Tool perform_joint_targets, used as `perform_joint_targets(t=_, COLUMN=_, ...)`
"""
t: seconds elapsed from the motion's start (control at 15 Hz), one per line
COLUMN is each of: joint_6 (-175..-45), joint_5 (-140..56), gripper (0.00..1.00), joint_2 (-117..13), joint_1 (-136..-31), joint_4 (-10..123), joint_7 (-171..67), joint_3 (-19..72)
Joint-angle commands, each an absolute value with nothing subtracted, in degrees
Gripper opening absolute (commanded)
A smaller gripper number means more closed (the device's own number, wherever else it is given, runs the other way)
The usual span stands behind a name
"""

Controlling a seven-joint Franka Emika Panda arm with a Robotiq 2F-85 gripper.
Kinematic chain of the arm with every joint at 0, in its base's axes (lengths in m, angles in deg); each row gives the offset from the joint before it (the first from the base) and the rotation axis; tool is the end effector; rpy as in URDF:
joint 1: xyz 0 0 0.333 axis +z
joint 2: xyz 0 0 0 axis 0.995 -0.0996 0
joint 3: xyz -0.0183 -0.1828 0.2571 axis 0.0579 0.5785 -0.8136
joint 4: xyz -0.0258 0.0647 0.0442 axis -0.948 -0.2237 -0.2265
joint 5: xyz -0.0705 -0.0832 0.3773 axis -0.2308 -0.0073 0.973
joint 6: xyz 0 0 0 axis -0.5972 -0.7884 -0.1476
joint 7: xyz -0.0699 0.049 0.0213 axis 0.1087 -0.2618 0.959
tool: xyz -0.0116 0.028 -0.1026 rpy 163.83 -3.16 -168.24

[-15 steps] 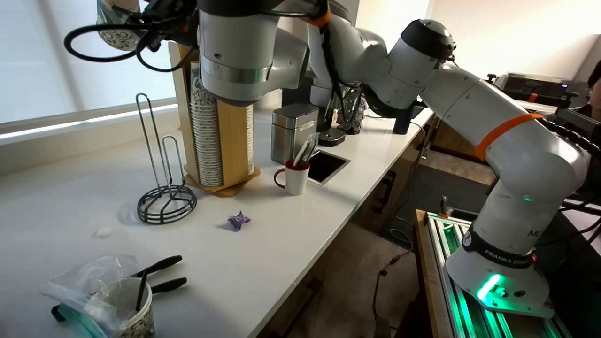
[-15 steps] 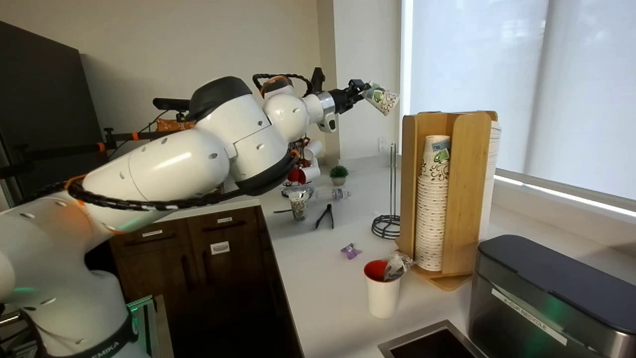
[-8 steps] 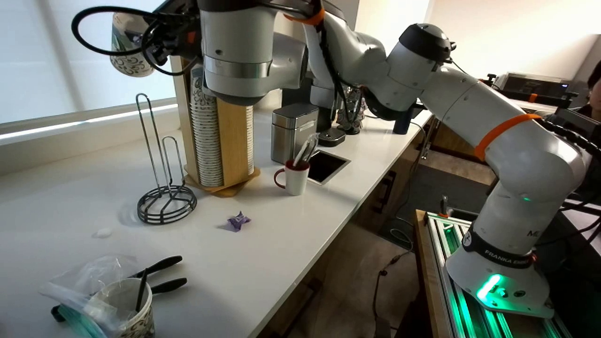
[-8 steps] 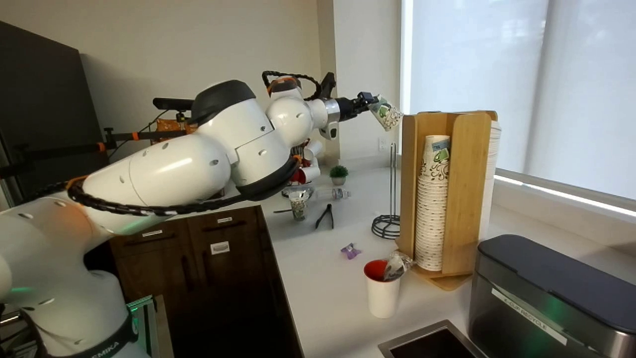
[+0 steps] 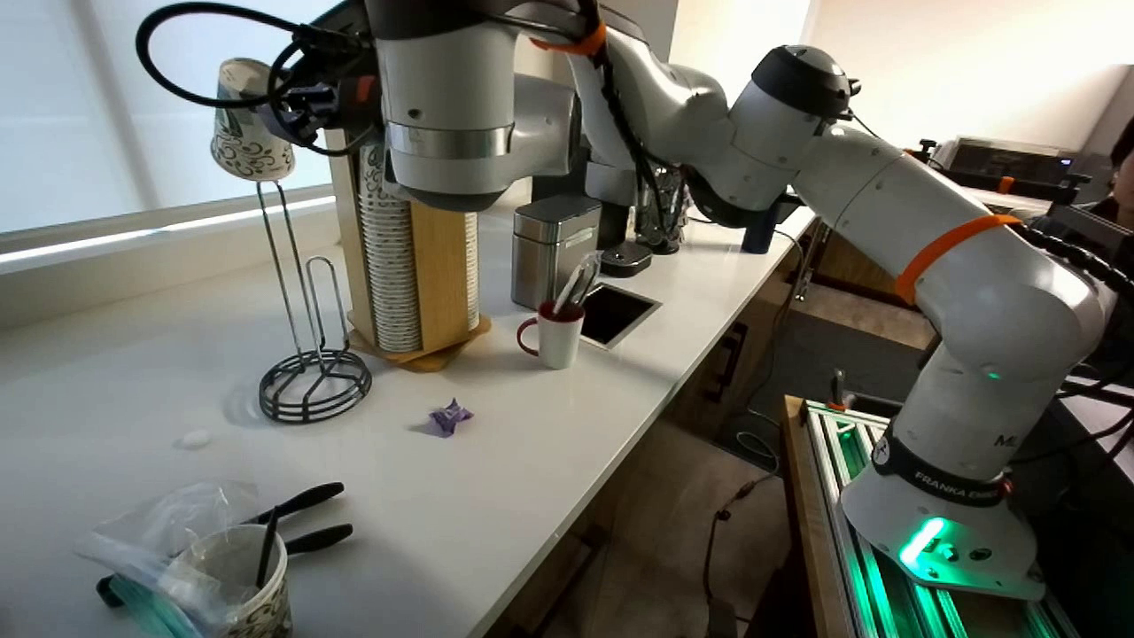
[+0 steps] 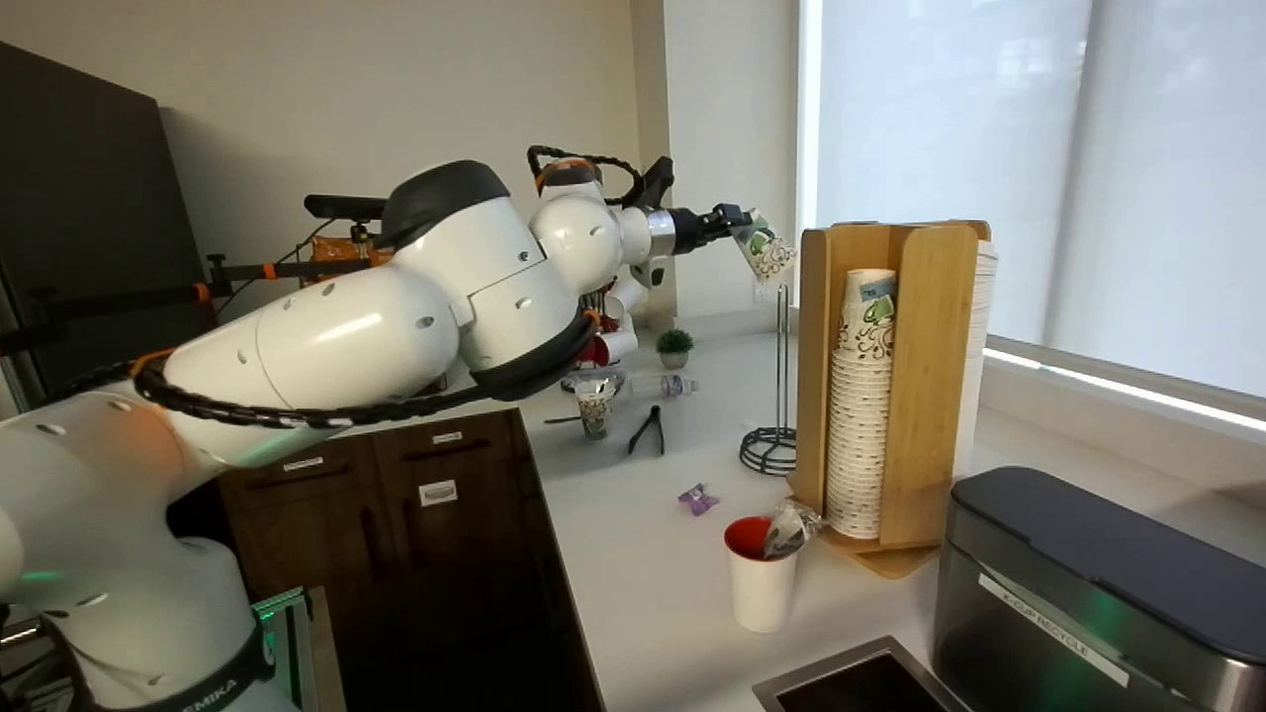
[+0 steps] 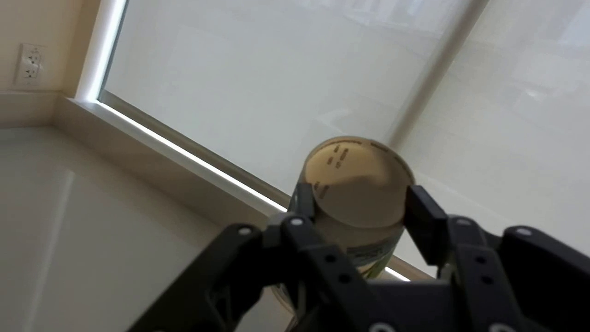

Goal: Put the coffee cup onto the stand

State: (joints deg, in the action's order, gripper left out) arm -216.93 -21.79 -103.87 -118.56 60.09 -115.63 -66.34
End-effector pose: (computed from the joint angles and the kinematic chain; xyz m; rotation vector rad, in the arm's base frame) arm 0.6491 0.1146 0.4706 -0.3494 1.5022 -0.3674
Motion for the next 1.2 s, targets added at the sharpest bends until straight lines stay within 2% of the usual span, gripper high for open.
perform_joint_targets(t=0.0, joint_6=-218.8, joint_5=-18.0, gripper=0.27, joint_2=-102.1, joint_1=-119.7, joint_4=62.0, joint_7=-119.5, joint_3=-65.0)
perform_joint_targets(t=0.4, joint_6=-218.4, joint_5=-19.0, gripper=0.27, joint_2=-102.0, joint_1=-118.7, joint_4=58.7, joint_7=-121.1, joint_3=-60.7)
perform_joint_targets(t=0.47, joint_6=-218.3, joint_5=-18.9, gripper=0.77, joint_2=-101.7, joint_1=-118.8, joint_4=59.0, joint_7=-121.3, joint_3=-60.2)
perform_joint_targets(t=0.53, joint_6=-217.9, joint_5=-19.2, gripper=0.79, joint_2=-101.6, joint_1=-118.8, joint_4=59.1, joint_7=-121.7, joint_3=-59.8)
perform_joint_targets(t=0.73, joint_6=-216.8, joint_5=-20.6, gripper=1.00, joint_2=-101.2, joint_1=-118.8, joint_4=59.6, joint_7=-123.0, joint_3=-59.1)
perform_joint_targets(t=1.13, joint_6=-212.6, joint_5=-28.3, gripper=1.00, joint_2=-93.8, joint_1=-122.5, joint_4=68.3, joint_7=-120.8, joint_3=-60.1)
